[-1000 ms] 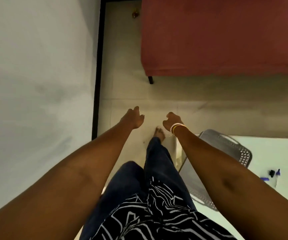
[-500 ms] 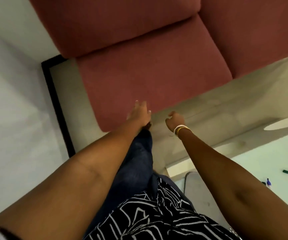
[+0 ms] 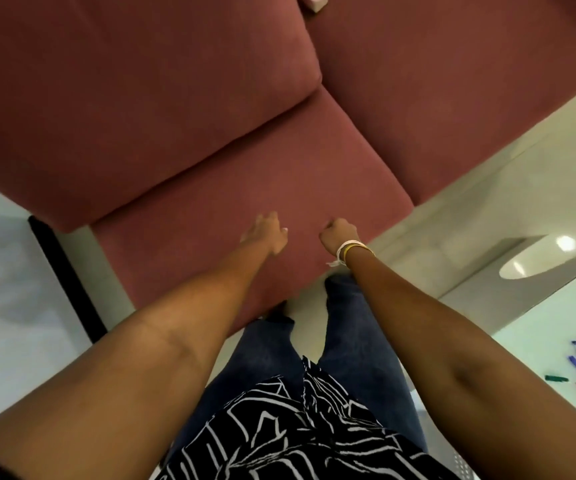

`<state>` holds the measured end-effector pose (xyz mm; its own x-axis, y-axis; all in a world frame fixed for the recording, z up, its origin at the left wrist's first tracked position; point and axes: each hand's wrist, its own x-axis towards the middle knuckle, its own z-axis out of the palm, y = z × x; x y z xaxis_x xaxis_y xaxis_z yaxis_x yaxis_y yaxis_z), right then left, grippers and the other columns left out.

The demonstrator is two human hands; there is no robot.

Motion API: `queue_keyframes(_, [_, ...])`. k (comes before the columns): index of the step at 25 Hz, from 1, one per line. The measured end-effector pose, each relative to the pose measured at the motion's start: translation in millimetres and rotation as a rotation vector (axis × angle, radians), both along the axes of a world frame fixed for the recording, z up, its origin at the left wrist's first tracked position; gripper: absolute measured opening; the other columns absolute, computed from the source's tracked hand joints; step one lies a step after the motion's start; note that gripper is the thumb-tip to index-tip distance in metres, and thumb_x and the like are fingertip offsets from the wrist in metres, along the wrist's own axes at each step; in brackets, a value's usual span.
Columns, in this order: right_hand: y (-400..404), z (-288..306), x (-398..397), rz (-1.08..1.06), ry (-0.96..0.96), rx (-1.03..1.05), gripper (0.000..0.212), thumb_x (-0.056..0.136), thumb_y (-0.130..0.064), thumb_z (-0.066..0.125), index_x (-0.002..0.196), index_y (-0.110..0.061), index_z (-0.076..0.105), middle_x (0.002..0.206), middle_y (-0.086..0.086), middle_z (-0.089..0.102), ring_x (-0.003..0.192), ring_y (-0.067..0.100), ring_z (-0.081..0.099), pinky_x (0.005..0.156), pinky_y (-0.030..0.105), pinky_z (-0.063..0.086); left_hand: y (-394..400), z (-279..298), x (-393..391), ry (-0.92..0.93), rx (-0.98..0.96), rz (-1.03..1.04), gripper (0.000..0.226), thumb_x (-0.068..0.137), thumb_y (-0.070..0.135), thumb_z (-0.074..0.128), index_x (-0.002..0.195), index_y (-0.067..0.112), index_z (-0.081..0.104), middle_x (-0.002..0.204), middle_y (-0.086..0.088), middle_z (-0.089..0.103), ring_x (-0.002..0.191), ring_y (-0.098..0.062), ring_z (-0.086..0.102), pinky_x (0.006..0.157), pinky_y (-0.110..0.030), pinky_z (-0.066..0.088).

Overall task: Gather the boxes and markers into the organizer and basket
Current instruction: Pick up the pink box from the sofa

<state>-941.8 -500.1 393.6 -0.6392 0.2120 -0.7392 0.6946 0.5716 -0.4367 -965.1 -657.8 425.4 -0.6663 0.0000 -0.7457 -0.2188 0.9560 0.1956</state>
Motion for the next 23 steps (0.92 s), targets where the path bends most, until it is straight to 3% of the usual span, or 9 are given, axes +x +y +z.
queue_keyframes(9, [153, -7, -158, 0.297, -0.042, 0.029, 0.033, 0.090, -0.015, 0.049, 0.118, -0.003, 0.061, 0.125, 0.023, 0.061, 0.118, 0.040, 0.055, 0.097, 0.035, 0.044, 139, -8, -144, -0.032, 0.075, 0.354, 0.059, 0.098, 0.035, 0.043, 0.147, 0.006, 0.029, 0.153, -0.017, 0.033, 0.139, -0.032, 0.036, 0.114, -0.036, 0.032])
queue_keyframes(16, [196, -27, -311, 0.347, -0.019, -0.002, 0.021, 0.083, -0.017, 0.048, 0.087, -0.016, 0.069, 0.105, 0.019, 0.071, 0.101, 0.036, 0.066, 0.087, 0.034, 0.051, 183, -43, -235, 0.024, 0.066, 0.559, 0.056, 0.097, 0.036, 0.044, 0.145, 0.009, 0.033, 0.149, -0.021, 0.037, 0.136, -0.036, 0.040, 0.112, -0.040, 0.035])
queue_keyframes(21, [186, -109, -428, 0.264, -0.045, -0.120, 0.032, 0.072, -0.027, 0.049, 0.091, -0.010, 0.068, 0.100, 0.018, 0.072, 0.095, 0.037, 0.068, 0.073, 0.040, 0.056, 222, -99, -308, 0.090, 0.132, 0.437, 0.053, 0.096, 0.027, 0.045, 0.144, 0.008, 0.033, 0.148, -0.022, 0.036, 0.134, -0.037, 0.039, 0.111, -0.040, 0.035])
queue_keyframes(23, [172, -106, -476, 0.202, -0.035, -0.198, 0.017, 0.079, -0.024, 0.050, 0.076, -0.012, 0.062, 0.086, 0.016, 0.070, 0.081, 0.033, 0.069, 0.074, 0.040, 0.057, 235, -122, -347, 0.177, 0.140, 0.305, 0.060, 0.095, 0.028, 0.048, 0.148, 0.013, 0.024, 0.154, -0.020, 0.022, 0.138, -0.037, 0.033, 0.112, -0.043, 0.033])
